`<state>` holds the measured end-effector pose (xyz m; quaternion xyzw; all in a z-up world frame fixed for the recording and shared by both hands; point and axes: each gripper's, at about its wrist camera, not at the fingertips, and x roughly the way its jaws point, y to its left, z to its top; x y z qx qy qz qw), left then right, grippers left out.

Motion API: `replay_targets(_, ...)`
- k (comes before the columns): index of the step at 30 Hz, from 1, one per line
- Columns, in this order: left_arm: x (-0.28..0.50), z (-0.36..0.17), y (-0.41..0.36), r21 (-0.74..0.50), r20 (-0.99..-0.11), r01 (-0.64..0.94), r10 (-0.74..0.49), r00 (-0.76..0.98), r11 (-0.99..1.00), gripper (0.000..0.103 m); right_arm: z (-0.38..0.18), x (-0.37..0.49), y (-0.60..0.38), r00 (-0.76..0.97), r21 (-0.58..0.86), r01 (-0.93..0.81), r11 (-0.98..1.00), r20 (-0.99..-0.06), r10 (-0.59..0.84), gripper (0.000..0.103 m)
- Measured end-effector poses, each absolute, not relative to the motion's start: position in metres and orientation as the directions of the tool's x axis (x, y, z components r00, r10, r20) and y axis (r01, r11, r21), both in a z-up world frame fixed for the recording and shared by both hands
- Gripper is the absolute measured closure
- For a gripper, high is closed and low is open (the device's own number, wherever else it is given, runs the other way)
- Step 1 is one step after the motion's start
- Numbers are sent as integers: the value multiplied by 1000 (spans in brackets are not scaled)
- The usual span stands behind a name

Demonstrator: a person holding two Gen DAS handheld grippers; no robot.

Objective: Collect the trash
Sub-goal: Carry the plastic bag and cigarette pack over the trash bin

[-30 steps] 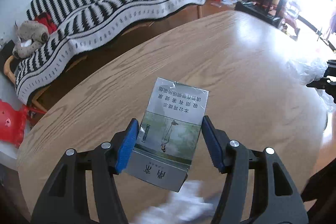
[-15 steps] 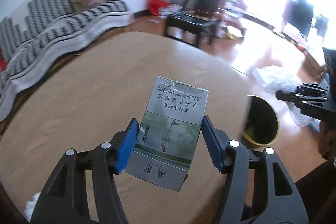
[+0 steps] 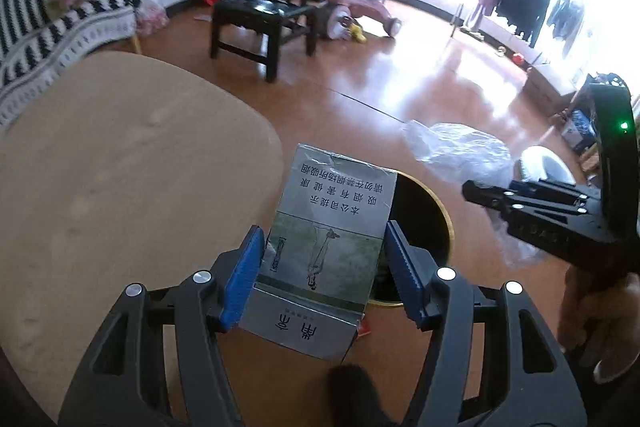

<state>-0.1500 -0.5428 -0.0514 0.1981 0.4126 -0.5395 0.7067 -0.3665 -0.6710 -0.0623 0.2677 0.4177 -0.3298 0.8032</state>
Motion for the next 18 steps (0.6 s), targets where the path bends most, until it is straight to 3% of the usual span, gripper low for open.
replay_targets(18,-177,-112,-586,-281,-815,920,-574,-78,273,43,-88,-383,-707,414,243,823,513,-875,-250,78)
